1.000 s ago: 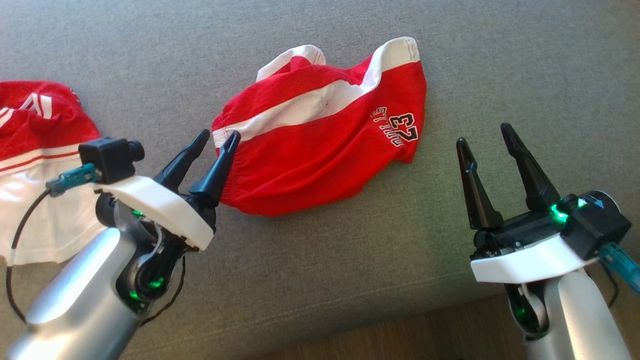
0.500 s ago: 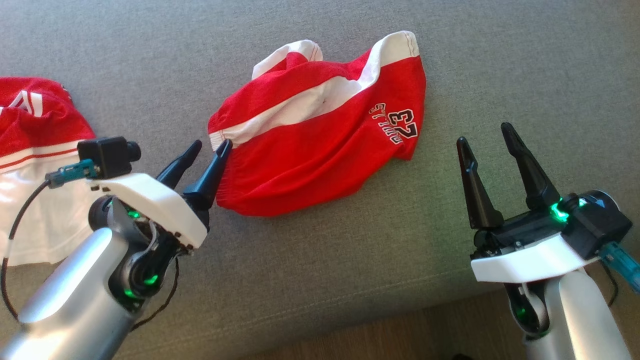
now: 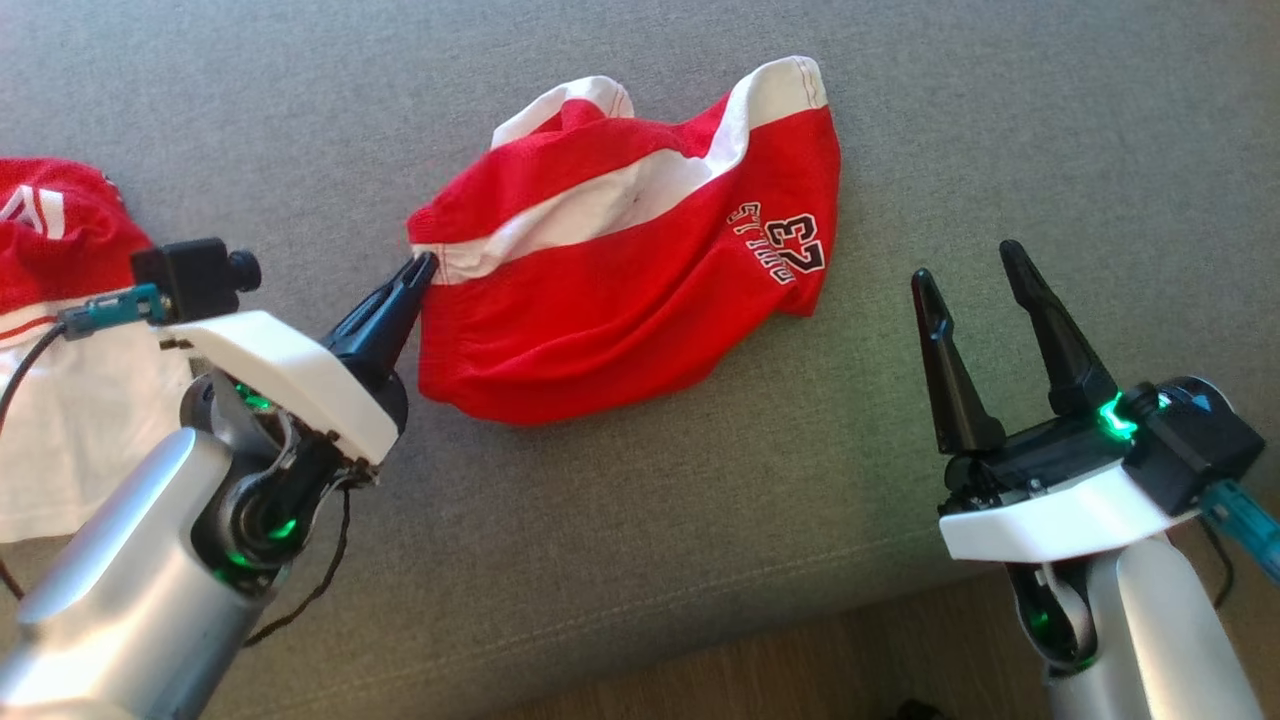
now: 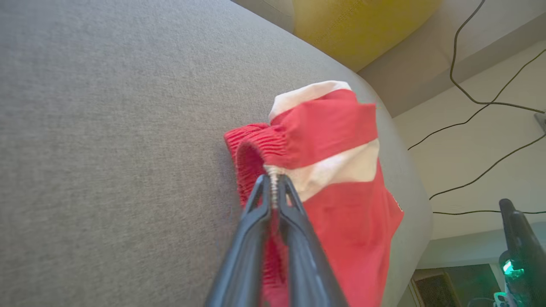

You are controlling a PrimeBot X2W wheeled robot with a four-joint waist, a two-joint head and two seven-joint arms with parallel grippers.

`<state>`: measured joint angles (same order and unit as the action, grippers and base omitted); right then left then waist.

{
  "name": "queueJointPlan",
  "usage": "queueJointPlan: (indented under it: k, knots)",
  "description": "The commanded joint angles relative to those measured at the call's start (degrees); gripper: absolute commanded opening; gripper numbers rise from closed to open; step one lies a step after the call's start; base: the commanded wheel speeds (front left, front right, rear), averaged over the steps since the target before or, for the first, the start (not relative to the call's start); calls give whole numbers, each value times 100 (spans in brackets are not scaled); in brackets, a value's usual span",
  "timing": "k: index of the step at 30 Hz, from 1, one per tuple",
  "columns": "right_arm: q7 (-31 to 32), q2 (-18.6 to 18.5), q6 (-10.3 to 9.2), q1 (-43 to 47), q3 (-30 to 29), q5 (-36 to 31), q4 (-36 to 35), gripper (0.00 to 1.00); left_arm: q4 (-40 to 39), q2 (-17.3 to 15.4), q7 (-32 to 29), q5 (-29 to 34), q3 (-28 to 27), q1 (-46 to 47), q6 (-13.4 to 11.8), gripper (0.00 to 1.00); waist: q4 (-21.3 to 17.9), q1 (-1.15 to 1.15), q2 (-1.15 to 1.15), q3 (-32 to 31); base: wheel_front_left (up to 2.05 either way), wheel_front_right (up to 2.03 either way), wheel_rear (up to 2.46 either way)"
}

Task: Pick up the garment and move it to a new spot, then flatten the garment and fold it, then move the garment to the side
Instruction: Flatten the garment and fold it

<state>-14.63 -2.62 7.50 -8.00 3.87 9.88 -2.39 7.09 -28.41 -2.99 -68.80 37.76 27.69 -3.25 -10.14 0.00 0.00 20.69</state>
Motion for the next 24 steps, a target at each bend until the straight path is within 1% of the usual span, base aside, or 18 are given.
queueJointPlan:
  k: [1, 3, 7, 9, 12, 14, 17, 20, 24]
  knots:
    - [-37, -26, -1, -132, 125, 43, -187, 100, -168, -160, -17, -32, -284, 256, 75, 0, -13, 0, 0, -1, 0, 0, 0]
    - [-37, -26, -1, -133, 119, 45, -185, 100, -166, -164, 1, -21, -287, 263, 92, 0, -13, 0, 0, -6, 0, 0, 0]
    - [-37, -26, -1, -165, 150, 82, -199, 100, -243, -225, 301, 175, -310, 175, 163, 0, 53, 0, 0, -95, 0, 0, 0]
    - [-37, -26, -1, -206, 233, 255, -79, 100, -338, -311, 484, 313, -317, 48, 169, 0, 107, 0, 0, -147, 0, 0, 0]
    - [-37, -26, -1, -387, 281, 794, 328, 100, -509, -427, 717, 474, -306, -230, 126, 0, 245, 0, 0, -237, 0, 0, 0]
    - [-37, -26, -1, -614, 297, 1095, 743, 100, -625, -480, 824, 543, -284, -401, 96, 0, 358, 0, 0, -284, 0, 0, 0]
    - [-37, -26, -1, -1128, 367, 1220, 1635, 100, -741, -472, 941, 513, -295, -578, 98, 0, 536, 0, 0, -302, 0, 0, 0]
    - [29, -26, -1, -1885, 547, 1325, 2623, 100, -764, -407, 1025, 513, -280, -620, 123, 0, 686, 0, 0, -268, 0, 0, 0]
    - [357, -26, -1, -2960, 681, 1619, 3668, 100, -739, -283, 1055, 552, -209, -530, 190, 0, 854, 0, 0, -155, 0, 0, 0]
